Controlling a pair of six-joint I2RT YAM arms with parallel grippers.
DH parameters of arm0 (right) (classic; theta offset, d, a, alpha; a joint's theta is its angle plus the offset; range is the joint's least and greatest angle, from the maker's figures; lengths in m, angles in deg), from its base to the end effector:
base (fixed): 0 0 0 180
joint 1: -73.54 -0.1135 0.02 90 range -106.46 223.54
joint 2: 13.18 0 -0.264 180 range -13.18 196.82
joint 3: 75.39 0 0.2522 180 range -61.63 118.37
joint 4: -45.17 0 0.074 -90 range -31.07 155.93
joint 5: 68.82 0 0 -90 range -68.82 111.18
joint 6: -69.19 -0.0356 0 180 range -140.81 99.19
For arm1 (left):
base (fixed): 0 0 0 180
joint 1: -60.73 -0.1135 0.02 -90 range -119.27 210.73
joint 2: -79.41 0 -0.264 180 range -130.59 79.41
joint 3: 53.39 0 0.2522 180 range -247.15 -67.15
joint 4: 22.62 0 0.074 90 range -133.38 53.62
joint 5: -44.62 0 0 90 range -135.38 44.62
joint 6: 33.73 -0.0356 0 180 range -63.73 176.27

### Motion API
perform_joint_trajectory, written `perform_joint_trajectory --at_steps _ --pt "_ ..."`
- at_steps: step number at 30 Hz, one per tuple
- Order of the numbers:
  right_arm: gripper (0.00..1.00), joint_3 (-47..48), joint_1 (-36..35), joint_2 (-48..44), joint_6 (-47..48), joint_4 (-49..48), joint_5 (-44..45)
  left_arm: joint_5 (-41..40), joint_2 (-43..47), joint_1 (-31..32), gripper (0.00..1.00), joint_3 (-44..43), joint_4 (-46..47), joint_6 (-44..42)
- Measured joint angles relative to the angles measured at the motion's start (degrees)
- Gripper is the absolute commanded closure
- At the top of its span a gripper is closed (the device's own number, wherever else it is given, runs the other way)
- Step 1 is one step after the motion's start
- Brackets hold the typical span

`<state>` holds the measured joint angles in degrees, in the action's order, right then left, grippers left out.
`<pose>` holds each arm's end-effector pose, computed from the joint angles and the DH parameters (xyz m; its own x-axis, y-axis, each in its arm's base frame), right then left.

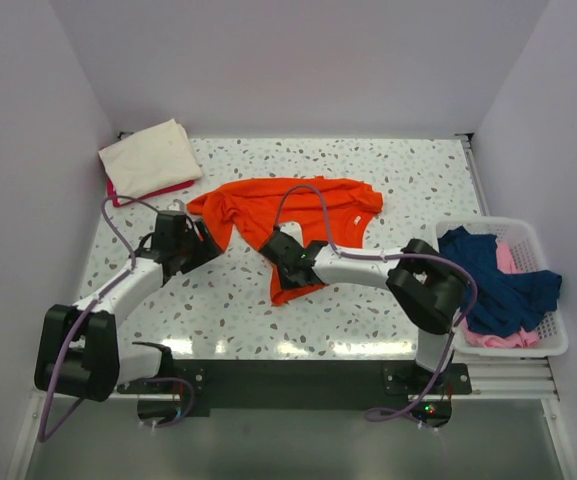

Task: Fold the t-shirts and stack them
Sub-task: Flatten the tshirt out

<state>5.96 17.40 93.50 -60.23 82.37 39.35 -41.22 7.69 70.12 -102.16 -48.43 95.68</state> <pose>0.2173 0.3039 0.1628 -0.8320 -0.1572 -0.5320 -0.2337 0.9691 0.0792 0.2380 -0.0420 0.1835 -0.7065 -0.5250 -0.4747 -0.3088 0.8321 -0.4607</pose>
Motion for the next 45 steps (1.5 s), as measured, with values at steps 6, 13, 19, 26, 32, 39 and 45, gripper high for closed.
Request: perform_joint_trajectory --at_steps 6,13,19,26,32,39,45 --pt "1.0 -6.1 4.5 -8.7 0.1 4.9 3.6 -0.1 -3.1 0.0 0.37 0.0 1.0 0.6" --pt "1.0 -11.8 15.6 -24.7 2.2 10.7 8.3 -1.5 -8.5 1.5 0.44 -1.2 2.2 1.7" --pt "1.0 -11.8 15.1 -24.2 3.7 12.2 8.3 -4.0 -11.0 3.9 0.48 -2.6 2.8 3.0" --pt "1.0 -11.8 15.1 -24.1 4.5 12.4 8.2 -8.1 -11.7 5.3 0.64 -3.3 2.1 3.7" --pt "1.0 -11.8 15.1 -24.1 5.0 12.4 7.8 -12.0 -11.6 6.0 1.0 -4.7 -1.6 3.8" --pt "0.99 -13.1 15.1 -25.6 5.9 13.5 7.1 -16.9 0.3 -0.6 1.0 -5.9 -9.3 0.7" --pt "1.0 -18.3 14.7 -32.8 5.9 13.8 0.2 -19.8 9.3 -3.9 1.0 -7.3 -13.5 -1.5"
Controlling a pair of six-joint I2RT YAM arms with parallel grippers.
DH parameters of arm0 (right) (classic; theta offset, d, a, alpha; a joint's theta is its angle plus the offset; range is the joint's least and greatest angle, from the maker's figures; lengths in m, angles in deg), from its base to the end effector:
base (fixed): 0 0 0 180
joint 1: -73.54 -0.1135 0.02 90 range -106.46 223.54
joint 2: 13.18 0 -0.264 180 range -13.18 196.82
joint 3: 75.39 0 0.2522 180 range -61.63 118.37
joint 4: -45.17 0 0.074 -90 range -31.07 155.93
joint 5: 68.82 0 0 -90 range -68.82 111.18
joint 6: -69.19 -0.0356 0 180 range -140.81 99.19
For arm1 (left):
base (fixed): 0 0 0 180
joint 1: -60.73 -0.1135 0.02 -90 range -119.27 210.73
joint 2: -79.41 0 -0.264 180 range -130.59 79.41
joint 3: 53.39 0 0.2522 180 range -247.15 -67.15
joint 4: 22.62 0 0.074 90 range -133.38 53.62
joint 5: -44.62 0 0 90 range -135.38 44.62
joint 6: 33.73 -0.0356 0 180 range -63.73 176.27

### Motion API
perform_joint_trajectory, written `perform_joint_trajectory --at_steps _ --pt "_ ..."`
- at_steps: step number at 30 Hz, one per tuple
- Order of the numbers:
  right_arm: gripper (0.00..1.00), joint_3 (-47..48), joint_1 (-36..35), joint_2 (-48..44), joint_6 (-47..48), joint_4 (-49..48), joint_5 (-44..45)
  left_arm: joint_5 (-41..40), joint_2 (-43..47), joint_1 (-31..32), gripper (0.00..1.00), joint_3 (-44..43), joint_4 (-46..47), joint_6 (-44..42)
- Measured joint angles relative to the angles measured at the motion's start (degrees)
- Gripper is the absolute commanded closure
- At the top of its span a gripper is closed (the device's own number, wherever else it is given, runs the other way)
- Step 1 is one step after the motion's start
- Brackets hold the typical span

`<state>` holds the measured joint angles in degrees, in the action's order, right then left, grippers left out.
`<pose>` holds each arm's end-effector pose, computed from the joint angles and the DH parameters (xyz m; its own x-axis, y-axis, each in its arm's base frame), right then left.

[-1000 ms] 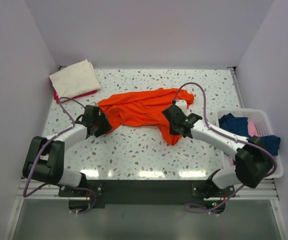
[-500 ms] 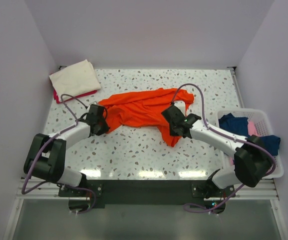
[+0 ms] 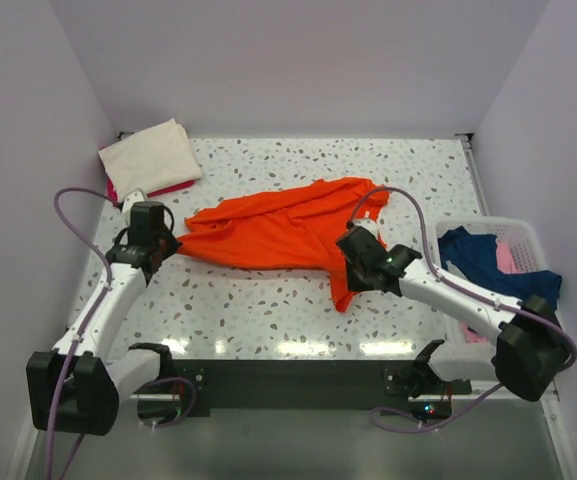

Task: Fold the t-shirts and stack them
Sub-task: Flatten the tshirt out

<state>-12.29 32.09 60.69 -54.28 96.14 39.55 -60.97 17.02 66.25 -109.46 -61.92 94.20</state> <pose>0.1914 0.1541 0.2250 -0.8355 -0.0396 -0.5480 -0.0667 0.9973 0.0296 0.2239 -0.0120 0.2423 -0.5031 -0.5462 -0.6697 -0.5118 0.8127 -0.2784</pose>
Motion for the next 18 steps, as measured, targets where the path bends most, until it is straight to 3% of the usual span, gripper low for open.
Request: perform_joint_trajectory --at_steps 2,4,5,6,9,18 --pt "0.96 -2.4 -2.2 -1.8 -0.8 -0.2 -2.1 -0.1 0.9 -1.9 1.0 0.0 -1.0 -0.8" --pt "0.82 -4.1 -7.0 -1.7 -2.3 -0.5 -3.7 0.3 1.0 -4.1 1.0 0.8 -1.2 -1.8" --pt "0.72 -4.6 -9.5 -1.0 -2.9 -0.8 -4.7 0.5 1.0 -6.0 1.0 1.2 -1.3 -2.1" --pt "0.51 -5.0 -11.8 -0.3 -3.8 -1.2 -5.5 0.9 0.9 -6.9 1.0 1.8 -1.5 -2.3" --pt "0.28 -6.9 -15.4 0.2 -6.4 -1.7 -7.1 2.1 0.5 -8.6 1.0 2.9 -2.3 -2.8" --pt "0.36 -9.5 -11.9 -12.1 -14.8 4.1 0.6 5.6 -0.9 -9.4 1.0 2.9 -2.1 -3.2"
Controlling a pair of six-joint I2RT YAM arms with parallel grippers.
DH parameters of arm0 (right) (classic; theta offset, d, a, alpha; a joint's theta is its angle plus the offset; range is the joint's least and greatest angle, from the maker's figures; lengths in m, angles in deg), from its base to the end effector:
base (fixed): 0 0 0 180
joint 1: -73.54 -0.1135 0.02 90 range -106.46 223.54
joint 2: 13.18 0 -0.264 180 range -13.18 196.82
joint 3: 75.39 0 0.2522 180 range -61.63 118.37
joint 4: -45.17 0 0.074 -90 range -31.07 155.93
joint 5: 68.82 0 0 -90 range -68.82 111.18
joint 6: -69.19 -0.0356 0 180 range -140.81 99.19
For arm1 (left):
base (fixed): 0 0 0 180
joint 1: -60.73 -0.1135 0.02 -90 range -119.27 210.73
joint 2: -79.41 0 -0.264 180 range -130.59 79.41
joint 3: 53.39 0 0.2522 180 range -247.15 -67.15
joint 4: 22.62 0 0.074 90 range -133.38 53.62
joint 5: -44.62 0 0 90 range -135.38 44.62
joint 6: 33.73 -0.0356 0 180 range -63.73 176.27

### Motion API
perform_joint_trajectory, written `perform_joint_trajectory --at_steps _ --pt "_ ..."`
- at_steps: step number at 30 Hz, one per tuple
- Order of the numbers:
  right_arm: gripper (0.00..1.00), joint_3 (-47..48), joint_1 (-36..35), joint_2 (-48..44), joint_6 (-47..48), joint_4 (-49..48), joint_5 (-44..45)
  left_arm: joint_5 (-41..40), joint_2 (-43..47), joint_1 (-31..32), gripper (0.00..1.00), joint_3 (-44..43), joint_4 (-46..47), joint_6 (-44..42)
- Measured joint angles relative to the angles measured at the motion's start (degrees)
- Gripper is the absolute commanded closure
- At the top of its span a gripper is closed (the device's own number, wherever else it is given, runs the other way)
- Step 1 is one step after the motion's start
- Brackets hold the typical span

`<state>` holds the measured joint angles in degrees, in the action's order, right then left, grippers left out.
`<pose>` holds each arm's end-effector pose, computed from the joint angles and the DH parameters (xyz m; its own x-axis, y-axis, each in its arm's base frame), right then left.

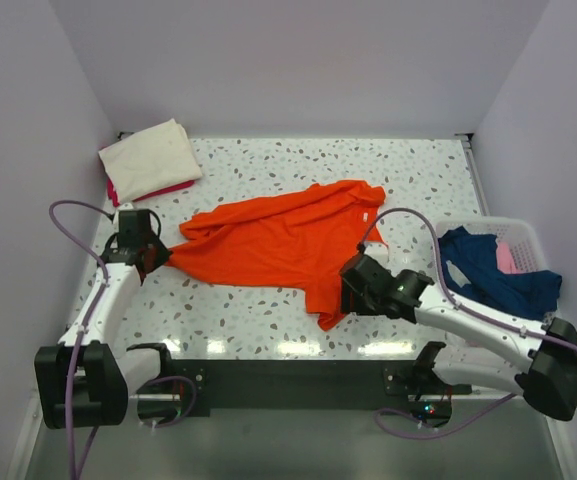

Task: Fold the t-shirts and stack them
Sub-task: Flatten the tshirt out

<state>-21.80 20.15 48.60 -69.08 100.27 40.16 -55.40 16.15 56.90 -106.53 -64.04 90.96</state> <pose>0.1245 0.1482 0.2140 -0.8560 0.0311 -0.5160 -0.0497 0.9886 0.1421 0.2164 0.0207 0.2196 -0.5435 -0.5981 -0.5890 -0.5875 0.7722 -0.2420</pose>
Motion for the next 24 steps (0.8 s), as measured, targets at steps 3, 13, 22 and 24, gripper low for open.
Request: perform_joint_trajectory --at_steps 3,13,22,24 --pt "0.39 -0.5 6.7 0.3 0.0 -0.5 0.2 0.9 -0.1 -0.2 1.0 0.0 0.4 -0.1" --pt "0.47 -2.6 20.6 7.7 2.3 -9.4 -4.2 3.3 -0.8 -0.3 1.0 0.0 1.2 -1.0" --pt "0.47 -2.9 23.9 10.5 2.3 -15.7 -4.2 4.4 -0.9 -0.3 1.0 0.2 1.5 -1.3" --pt "0.47 -3.0 24.7 11.2 2.5 -16.7 -3.8 4.5 -0.9 -0.3 1.0 0.3 1.6 -1.3"
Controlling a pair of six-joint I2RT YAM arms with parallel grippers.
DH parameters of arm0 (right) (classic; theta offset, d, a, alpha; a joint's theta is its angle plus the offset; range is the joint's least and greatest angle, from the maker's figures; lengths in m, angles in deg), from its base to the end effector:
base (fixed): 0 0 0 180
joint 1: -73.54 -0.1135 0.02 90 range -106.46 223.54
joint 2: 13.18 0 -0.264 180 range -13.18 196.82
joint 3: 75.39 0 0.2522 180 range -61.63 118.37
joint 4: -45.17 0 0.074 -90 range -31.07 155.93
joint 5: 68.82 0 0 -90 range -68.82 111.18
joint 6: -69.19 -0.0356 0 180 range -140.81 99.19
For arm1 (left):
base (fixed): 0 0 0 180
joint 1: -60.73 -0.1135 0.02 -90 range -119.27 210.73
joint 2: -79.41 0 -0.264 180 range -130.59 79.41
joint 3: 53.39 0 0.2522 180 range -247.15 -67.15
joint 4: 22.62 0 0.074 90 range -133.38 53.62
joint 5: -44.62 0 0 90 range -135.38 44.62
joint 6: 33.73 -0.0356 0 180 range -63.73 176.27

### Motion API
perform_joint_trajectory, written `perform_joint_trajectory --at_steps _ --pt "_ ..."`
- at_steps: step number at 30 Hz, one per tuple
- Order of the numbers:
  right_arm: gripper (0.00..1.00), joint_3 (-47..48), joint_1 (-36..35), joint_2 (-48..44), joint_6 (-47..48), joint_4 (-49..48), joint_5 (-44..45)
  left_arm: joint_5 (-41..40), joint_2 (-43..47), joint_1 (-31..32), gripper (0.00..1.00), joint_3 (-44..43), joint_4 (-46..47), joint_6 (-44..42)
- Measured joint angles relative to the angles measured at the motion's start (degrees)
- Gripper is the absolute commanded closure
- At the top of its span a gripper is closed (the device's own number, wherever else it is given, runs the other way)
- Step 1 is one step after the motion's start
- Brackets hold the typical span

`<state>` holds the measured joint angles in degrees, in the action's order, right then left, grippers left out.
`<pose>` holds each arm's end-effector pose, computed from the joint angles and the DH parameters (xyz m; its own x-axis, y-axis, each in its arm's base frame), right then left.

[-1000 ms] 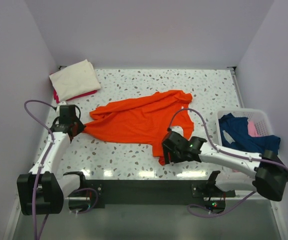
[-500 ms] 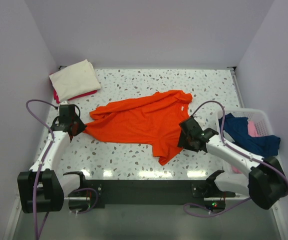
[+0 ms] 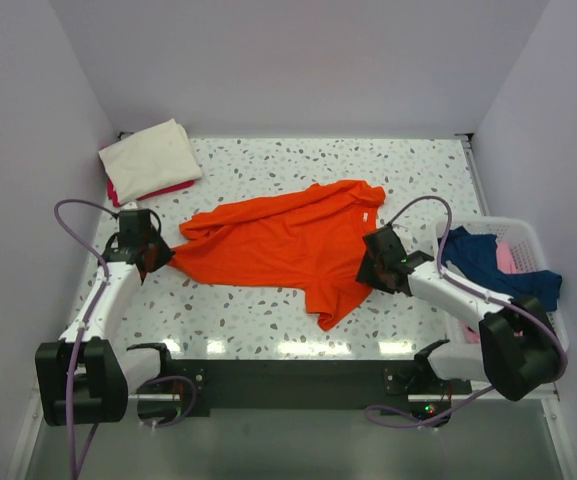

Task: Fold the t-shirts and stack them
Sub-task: Flatten the tshirt out

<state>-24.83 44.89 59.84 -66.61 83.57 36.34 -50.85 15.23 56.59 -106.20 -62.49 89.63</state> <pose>0.2052 0.1015 0.1750 -0.7860 0.3591 -0.5032 0.3048 0.9333 0.1899 0.2200 0.0193 0.2161 -0.5773 -0.5906 -0.5638 -0.5374 0.7947 -0.2822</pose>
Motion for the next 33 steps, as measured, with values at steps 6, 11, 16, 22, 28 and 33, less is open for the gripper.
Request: perform_joint_trajectory --at_steps 6,11,16,22,28,33 --pt "0.5 -1.1 2.2 2.4 0.5 -2.4 0.4 0.6 0.0 -0.1 1.0 0.1 0.3 0.0" --pt "0.73 -1.4 3.4 3.8 1.5 -4.6 0.4 1.0 -0.1 -0.1 1.0 0.3 0.8 0.0" --pt "1.0 -0.2 3.7 4.4 2.5 -4.0 0.4 1.3 -0.2 -0.3 1.0 0.4 1.4 0.0" --pt "1.0 9.1 4.0 -4.5 4.6 4.6 0.9 3.0 0.9 -0.3 1.0 0.1 1.6 -1.1" --pt "1.0 24.7 4.0 -14.9 7.7 10.7 2.5 6.6 5.6 -0.3 1.0 -2.9 1.1 -1.7" --pt "1.0 33.6 4.0 -18.9 10.0 16.7 4.1 8.5 12.9 -0.3 1.0 -10.2 -1.3 -1.5"
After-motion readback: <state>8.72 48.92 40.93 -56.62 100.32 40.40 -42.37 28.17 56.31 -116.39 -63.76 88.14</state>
